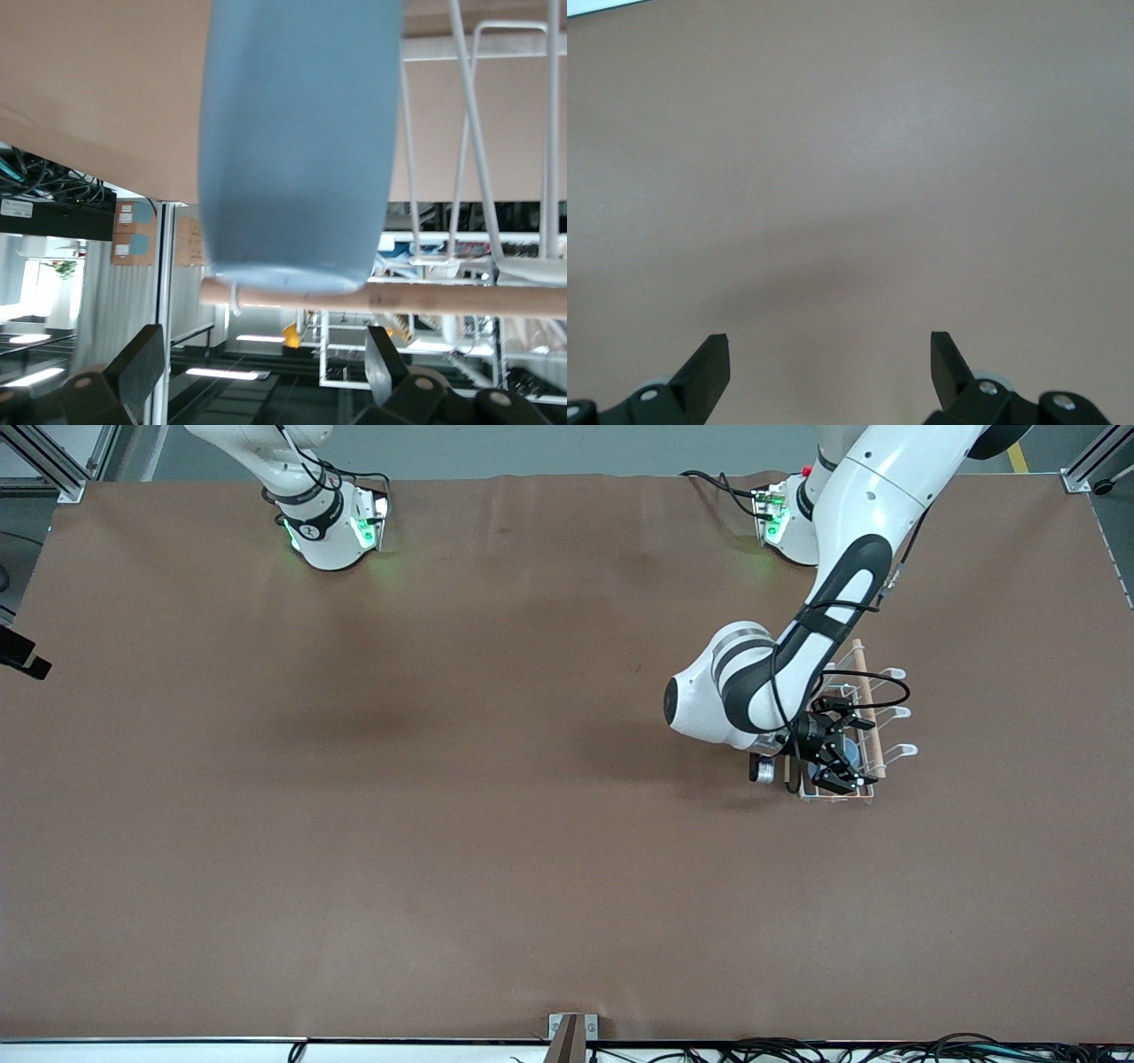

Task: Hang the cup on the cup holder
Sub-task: 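Lower the cup onto a hook of the cup holder, then open the left gripper and release the cup on the hook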

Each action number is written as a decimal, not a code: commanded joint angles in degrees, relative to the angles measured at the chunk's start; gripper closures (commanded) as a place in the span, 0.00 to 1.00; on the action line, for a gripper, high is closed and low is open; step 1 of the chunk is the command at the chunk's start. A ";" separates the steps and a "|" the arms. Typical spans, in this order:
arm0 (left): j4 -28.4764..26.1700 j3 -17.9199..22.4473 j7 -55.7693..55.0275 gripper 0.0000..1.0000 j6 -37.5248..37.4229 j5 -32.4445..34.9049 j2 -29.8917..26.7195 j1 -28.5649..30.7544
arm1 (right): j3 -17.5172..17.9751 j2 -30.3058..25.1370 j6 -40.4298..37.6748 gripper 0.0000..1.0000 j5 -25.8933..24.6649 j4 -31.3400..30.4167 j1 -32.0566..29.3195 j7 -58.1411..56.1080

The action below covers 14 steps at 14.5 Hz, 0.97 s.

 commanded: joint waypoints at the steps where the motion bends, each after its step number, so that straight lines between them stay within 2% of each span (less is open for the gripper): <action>1: 5.82 -0.03 -0.78 0.00 -0.22 -4.36 -2.30 0.40 | -4.41 -0.47 -0.31 0.00 -0.50 -0.63 4.00 0.45; 3: 7.85 0.06 -5.77 0.00 0.13 -7.79 -4.67 0.49 | -4.42 -0.47 -0.31 0.00 -0.41 -0.64 4.00 0.45; 5: 9.44 3.12 -21.62 0.00 1.09 -15.49 -8.70 0.58 | -4.42 -0.47 -0.40 0.00 -0.41 -0.55 4.35 0.45; 6: 9.70 4.53 -26.06 0.00 3.10 -19.54 -10.98 0.58 | -4.42 -0.47 -0.40 0.00 -0.41 -0.55 4.35 0.45; 9: 9.79 7.96 -29.95 0.00 9.52 -31.66 -17.66 1.36 | -4.42 -0.47 -0.40 0.00 -0.41 -0.55 4.44 0.54; 12: 9.27 8.32 -39.35 0.00 14.54 -45.64 -23.03 6.19 | -4.42 -0.47 -1.01 0.00 -0.41 -0.55 4.27 0.54; 14: 8.92 9.20 -41.30 0.00 15.34 -51.55 -25.50 7.60 | -4.42 -0.47 -1.10 0.00 -0.41 -0.55 4.27 0.54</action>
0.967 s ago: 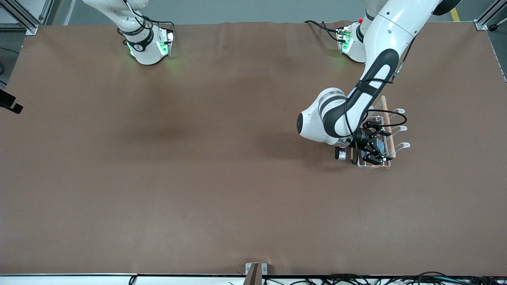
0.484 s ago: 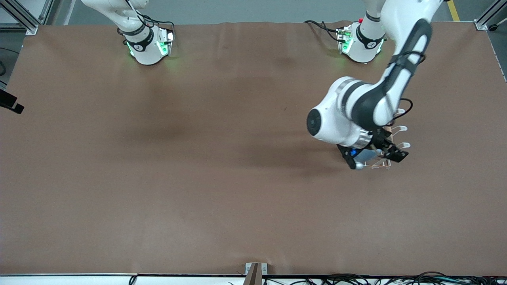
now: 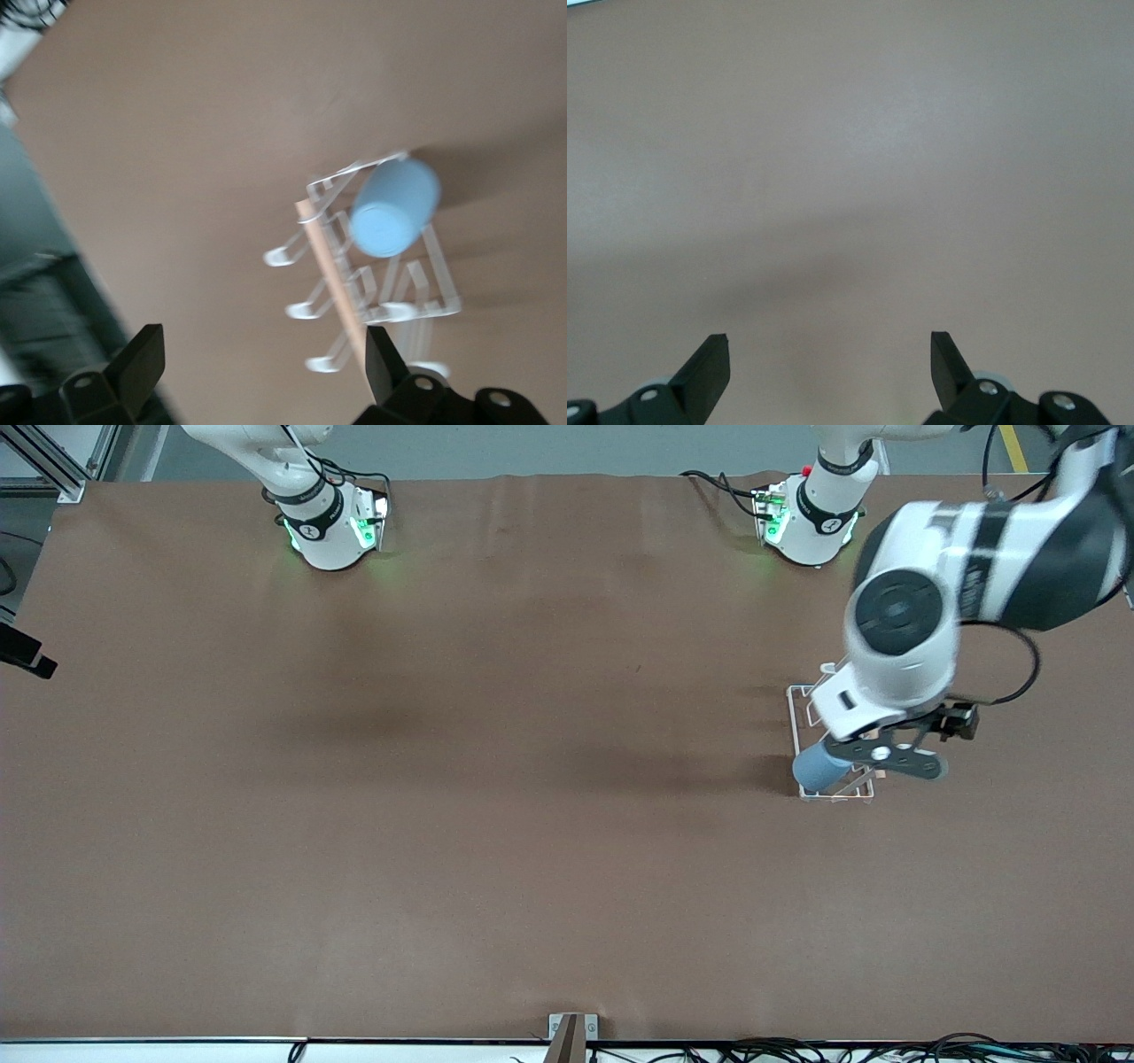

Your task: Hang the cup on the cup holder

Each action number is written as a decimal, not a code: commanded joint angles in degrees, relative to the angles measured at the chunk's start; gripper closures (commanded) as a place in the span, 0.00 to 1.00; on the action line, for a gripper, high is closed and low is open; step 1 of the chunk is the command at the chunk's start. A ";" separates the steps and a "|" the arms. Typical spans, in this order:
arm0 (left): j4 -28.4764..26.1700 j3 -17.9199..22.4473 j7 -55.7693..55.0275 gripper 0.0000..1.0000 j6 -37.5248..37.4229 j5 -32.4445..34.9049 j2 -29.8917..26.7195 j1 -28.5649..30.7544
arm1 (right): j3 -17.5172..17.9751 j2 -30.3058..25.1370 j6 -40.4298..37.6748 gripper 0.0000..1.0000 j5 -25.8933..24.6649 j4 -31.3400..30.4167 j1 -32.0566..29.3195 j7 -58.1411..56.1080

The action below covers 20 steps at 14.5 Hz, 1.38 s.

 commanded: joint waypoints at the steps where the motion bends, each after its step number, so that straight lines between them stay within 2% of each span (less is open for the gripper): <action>1: -2.30 0.99 -3.23 0.00 2.06 -7.61 -4.12 1.49 | -0.43 -0.52 -0.15 0.00 -0.41 -0.49 0.55 0.54; 4: -3.53 6.16 -3.67 0.00 2.23 -17.20 -8.24 0.71 | -0.43 -0.52 -0.41 0.00 -0.41 -0.49 0.37 0.54; 10: -4.24 8.46 -5.43 0.00 1.54 -22.75 -16.16 0.35 | -0.52 -0.52 -1.11 0.00 -0.33 -0.49 0.28 0.54; 16: 3.74 8.64 -6.13 0.00 -2.05 -23.20 -15.47 0.09 | -0.52 -0.52 -1.02 0.00 -0.33 -0.49 0.28 0.54; 18: 8.41 12.22 -5.09 0.00 -6.71 -23.37 -13.89 -1.13 | -0.52 -0.52 -1.11 0.00 -0.33 -0.49 0.19 0.54; 20: 7.98 14.35 -5.77 0.00 -7.52 -23.55 -14.23 -2.28 | -0.52 -0.52 -1.11 0.00 -0.33 -0.49 0.19 0.54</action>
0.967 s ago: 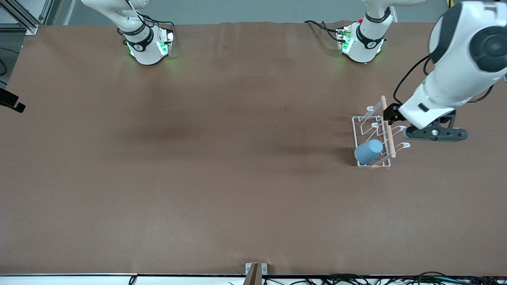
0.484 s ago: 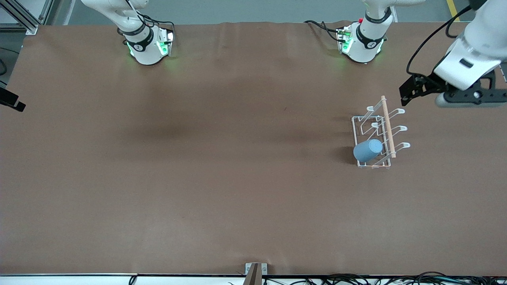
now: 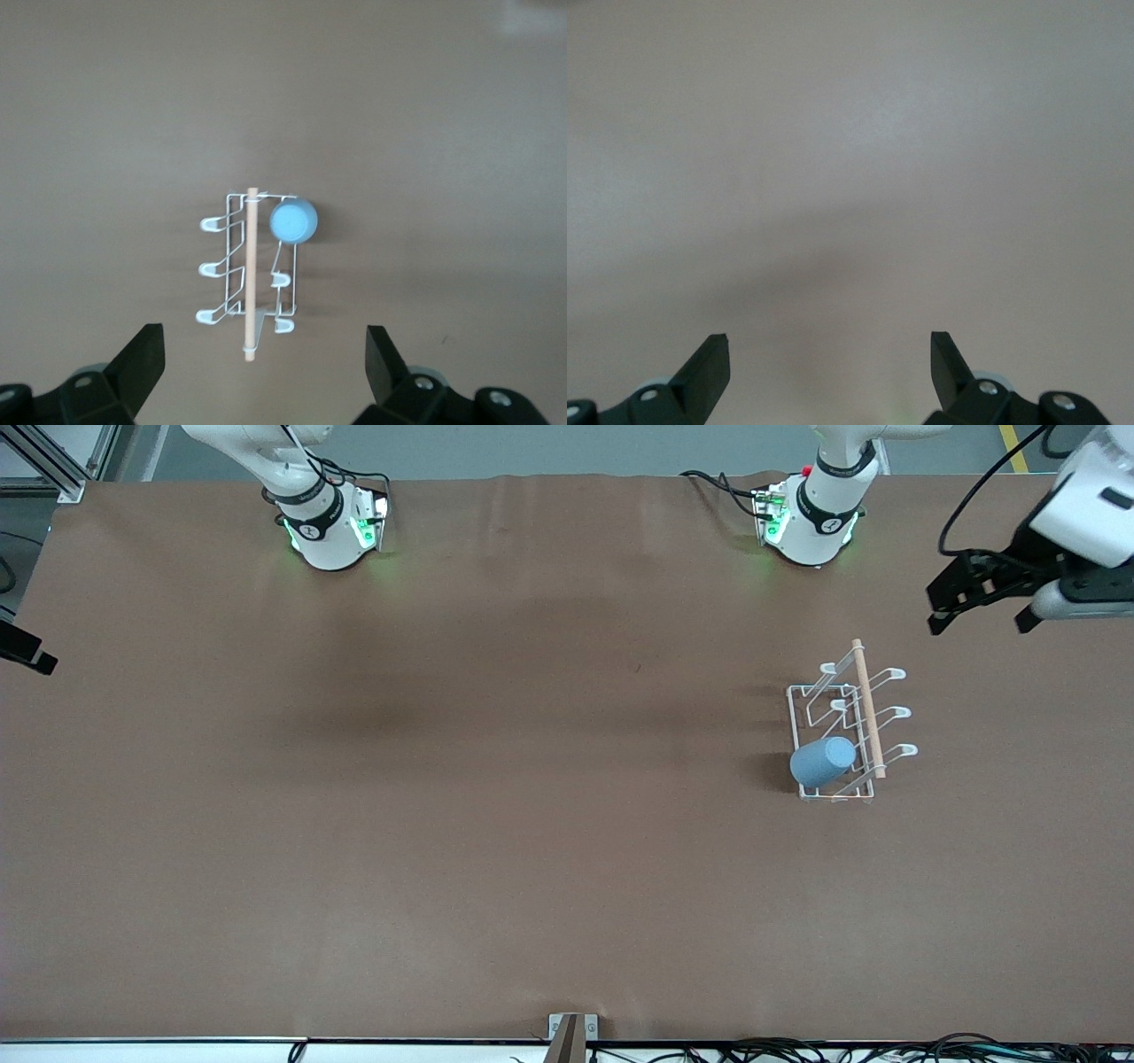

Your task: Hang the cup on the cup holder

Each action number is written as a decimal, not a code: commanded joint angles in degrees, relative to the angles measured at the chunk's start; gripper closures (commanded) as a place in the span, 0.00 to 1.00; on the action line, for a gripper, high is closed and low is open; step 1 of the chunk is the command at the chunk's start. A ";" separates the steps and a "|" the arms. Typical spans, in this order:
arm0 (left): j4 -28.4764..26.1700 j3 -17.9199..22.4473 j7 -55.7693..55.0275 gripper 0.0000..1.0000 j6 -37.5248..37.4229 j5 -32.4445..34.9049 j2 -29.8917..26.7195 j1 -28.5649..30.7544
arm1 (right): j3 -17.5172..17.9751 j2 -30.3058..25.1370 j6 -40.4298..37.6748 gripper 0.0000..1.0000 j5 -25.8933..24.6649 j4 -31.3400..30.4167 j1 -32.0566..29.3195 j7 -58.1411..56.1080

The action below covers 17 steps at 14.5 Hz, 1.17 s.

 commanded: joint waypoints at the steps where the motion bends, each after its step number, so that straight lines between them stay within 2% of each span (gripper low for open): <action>1: 2.00 2.24 -0.92 0.00 -2.35 -0.85 1.31 -1.40 | -0.17 -0.52 -0.21 0.00 -0.33 -0.49 0.20 0.54; 5: 0.94 1.89 0.04 0.00 -2.79 -0.76 0.26 -0.70 | -0.17 -0.52 -0.29 0.00 -0.33 -0.49 0.20 0.54; 12: 2.61 1.36 0.40 0.01 -2.79 -0.76 2.97 1.41 | -0.17 -0.52 -0.38 0.00 -0.24 -0.49 0.20 0.54; 17: 2.35 1.54 0.75 0.01 -2.88 -3.04 2.89 1.41 | -0.17 -0.52 -0.47 0.00 -0.24 -0.49 0.20 0.54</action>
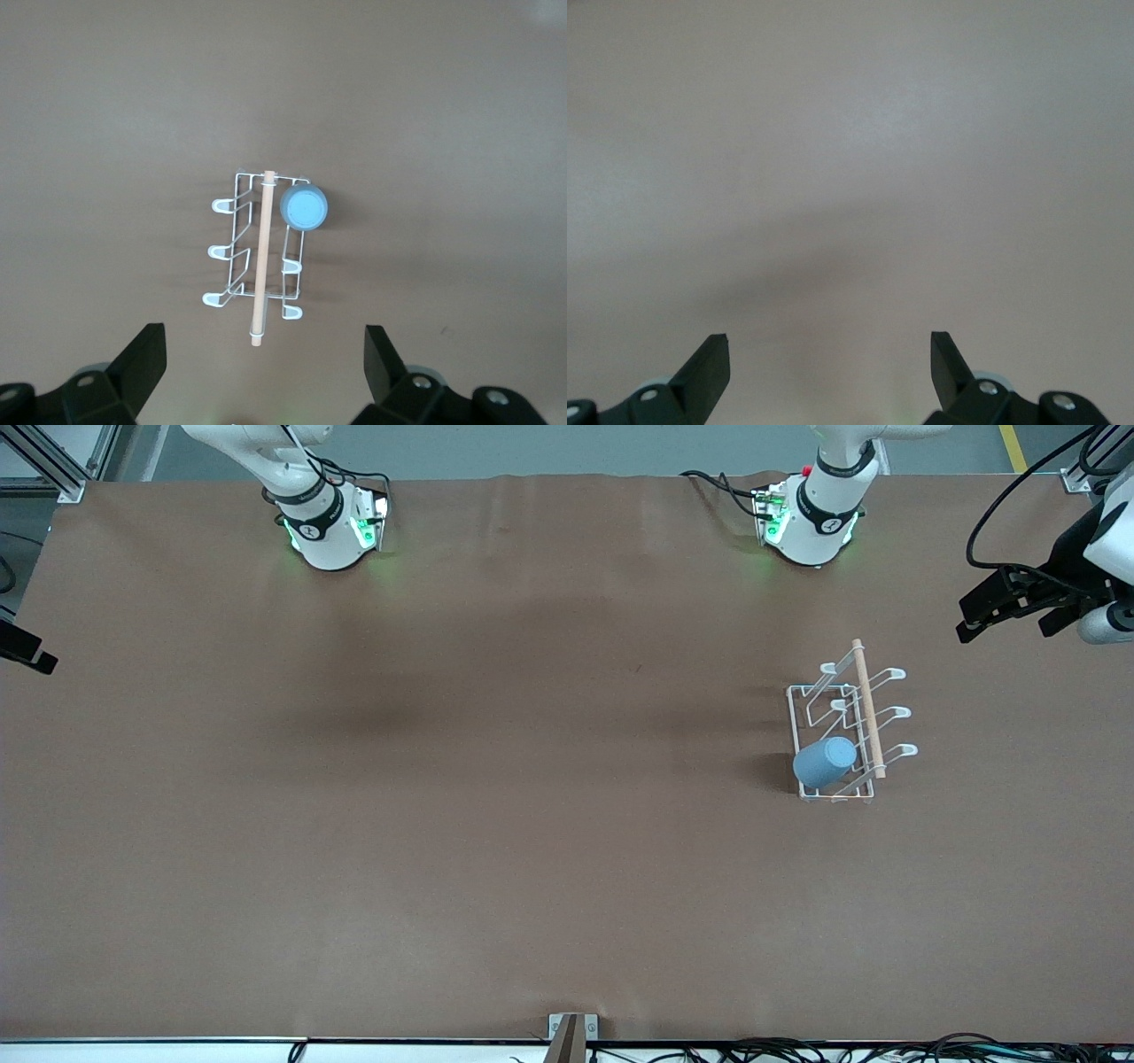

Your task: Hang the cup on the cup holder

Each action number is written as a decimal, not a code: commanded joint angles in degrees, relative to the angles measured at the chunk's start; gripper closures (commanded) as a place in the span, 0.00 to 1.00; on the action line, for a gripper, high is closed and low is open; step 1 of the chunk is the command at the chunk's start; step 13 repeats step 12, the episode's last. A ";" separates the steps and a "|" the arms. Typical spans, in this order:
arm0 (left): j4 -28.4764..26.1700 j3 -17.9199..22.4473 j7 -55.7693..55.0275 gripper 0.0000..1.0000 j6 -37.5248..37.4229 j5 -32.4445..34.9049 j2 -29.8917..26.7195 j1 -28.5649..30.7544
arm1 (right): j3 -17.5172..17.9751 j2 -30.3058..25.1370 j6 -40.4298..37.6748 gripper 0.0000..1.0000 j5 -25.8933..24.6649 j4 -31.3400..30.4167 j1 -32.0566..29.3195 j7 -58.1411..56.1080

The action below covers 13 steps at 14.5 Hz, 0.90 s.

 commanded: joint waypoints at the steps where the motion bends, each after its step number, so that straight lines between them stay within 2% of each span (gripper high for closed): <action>1: 1.24 -0.29 0.63 0.01 -0.98 -1.05 0.16 0.51 | -0.16 -0.52 -0.31 0.00 -0.24 -0.49 0.20 0.54; 13: 0.89 -0.29 4.23 0.01 -0.98 -0.87 -0.19 0.51 | -0.16 -0.52 -0.31 0.00 -0.24 -0.40 0.20 0.54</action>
